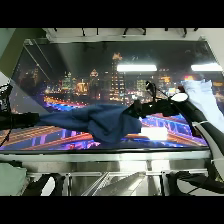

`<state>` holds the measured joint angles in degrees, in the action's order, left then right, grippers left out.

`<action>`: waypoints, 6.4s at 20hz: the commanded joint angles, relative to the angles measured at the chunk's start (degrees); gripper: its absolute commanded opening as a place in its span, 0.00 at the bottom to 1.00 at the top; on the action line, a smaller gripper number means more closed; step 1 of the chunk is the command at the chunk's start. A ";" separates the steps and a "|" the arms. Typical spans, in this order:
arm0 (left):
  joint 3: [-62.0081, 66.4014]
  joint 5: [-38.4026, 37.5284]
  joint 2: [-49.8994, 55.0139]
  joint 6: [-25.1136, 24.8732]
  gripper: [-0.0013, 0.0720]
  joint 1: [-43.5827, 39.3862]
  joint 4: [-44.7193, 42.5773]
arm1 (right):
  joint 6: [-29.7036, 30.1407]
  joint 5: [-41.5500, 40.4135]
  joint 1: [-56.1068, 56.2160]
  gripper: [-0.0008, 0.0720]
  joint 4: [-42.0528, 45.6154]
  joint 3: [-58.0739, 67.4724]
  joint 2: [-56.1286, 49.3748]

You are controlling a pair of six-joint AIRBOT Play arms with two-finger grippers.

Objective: Fold the shirts.

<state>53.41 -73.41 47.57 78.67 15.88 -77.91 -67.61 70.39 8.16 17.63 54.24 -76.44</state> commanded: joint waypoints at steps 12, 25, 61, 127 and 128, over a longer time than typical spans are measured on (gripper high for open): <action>14.01 -5.01 -12.87 1.51 0.03 -9.40 -16.87 | -6.56 16.85 -6.25 0.04 16.22 24.57 1.99; 56.74 -1.86 25.38 -0.20 0.03 -23.89 -27.30 | -11.04 7.74 7.61 0.04 33.03 27.10 2.97; -27.23 25.99 10.45 11.45 0.90 -39.23 36.81 | -13.44 8.57 -5.44 0.98 33.51 27.10 -2.82; 43.36 -3.43 24.94 7.50 0.03 -17.03 19.04 | -1.64 -18.75 19.91 0.75 -10.51 -13.97 -9.66; 43.36 -3.39 24.96 7.50 0.03 -17.03 19.04 | -1.55 -20.55 21.22 0.75 -12.22 -13.97 -9.66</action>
<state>96.71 -76.95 72.47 86.30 -1.19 -58.92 -68.23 54.74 26.20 7.86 40.27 -86.15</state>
